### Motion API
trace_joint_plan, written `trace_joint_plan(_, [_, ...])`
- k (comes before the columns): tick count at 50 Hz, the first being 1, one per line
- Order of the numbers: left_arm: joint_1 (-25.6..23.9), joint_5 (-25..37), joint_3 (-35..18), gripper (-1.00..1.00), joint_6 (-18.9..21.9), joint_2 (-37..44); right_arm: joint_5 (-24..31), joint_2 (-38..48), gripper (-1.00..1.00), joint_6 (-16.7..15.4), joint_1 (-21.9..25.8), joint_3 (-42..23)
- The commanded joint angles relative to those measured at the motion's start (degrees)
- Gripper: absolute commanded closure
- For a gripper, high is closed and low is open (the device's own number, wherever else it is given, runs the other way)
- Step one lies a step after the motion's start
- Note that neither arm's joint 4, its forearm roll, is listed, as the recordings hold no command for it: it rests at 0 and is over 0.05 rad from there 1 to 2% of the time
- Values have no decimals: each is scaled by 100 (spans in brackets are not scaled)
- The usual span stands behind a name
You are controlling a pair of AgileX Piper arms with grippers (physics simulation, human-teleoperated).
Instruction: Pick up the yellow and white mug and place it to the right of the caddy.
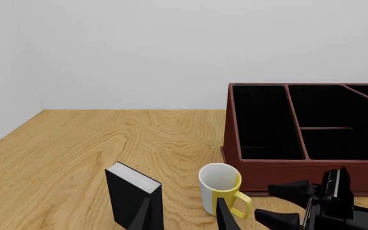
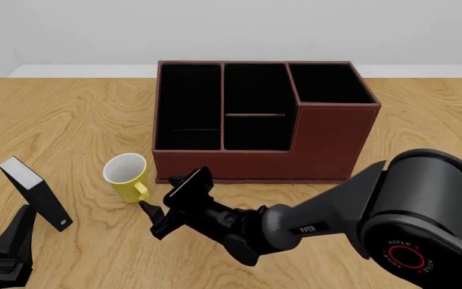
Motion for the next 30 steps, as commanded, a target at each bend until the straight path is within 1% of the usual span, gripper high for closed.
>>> trace_joint_plan(1, [0,0,0,-100,0,0,100,108,-100,23,13,-194])
trace_joint_plan(14, [0,0,0,-100,0,0,116,269,-100,38,25,-326])
trace_joint_plan(19, [0,0,0,-100,0,0,176,240,-100,136,-36,-368])
trace_joint_plan(30, [0,0,0,-100,0,0,224,365,-100,87,-19,-490])
